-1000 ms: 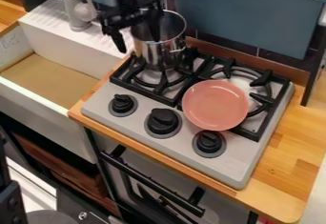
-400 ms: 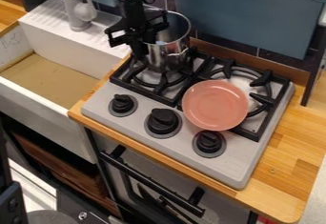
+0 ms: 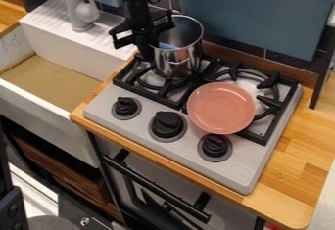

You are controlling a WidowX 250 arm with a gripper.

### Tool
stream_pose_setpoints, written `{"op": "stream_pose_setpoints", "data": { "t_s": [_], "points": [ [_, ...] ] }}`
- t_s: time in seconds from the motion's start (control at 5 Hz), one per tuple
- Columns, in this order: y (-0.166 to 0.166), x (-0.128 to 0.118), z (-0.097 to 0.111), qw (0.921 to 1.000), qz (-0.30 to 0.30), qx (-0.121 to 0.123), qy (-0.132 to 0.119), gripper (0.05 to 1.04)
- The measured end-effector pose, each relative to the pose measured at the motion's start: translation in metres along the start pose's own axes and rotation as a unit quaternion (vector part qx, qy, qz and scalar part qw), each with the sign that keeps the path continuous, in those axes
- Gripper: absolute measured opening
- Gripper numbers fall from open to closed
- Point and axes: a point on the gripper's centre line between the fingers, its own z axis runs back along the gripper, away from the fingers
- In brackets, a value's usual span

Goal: Move the silver pot to the right burner

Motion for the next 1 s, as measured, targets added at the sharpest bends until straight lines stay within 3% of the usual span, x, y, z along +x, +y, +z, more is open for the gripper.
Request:
{"op": "stream_pose_setpoints", "data": {
  "t_s": [0.2, 0.8, 1.0],
  "points": [
    [-0.002, -0.005, 0.002, 0.9997, 0.017, -0.004, 0.016, 0.056],
    [-0.021, -0.034, 0.027, 0.9982, 0.049, -0.034, -0.006, 0.056],
    [-0.031, -0.038, 0.04, 0.9979, 0.047, -0.043, 0.014, 0.056]
  ]
}}
